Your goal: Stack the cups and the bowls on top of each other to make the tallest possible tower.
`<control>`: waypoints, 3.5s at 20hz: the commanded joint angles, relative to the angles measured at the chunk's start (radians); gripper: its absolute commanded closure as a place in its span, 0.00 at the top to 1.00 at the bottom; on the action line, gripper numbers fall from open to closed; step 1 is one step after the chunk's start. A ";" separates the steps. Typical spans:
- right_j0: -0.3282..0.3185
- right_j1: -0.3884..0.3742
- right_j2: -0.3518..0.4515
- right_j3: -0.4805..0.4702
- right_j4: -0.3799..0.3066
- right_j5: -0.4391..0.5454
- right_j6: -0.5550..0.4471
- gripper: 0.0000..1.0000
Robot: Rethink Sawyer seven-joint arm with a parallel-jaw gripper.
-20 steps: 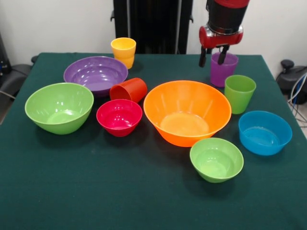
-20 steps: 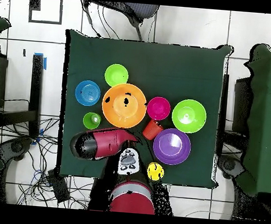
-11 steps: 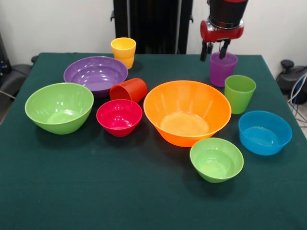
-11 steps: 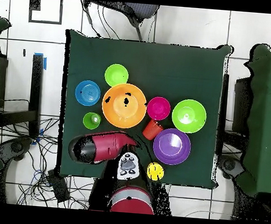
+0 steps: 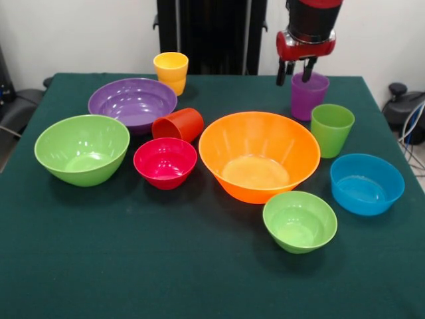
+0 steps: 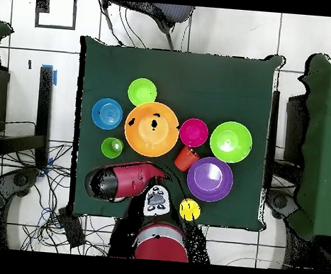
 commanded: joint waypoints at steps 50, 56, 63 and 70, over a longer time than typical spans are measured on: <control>-0.051 0.124 -0.041 -0.002 -0.169 -0.230 0.005 0.00; -0.149 0.114 0.010 -0.001 -0.238 -0.199 -0.023 0.00; -0.206 0.146 0.040 -0.023 -0.304 -0.190 -0.015 0.00; -0.285 0.077 0.111 0.008 -0.295 -0.043 -0.075 0.00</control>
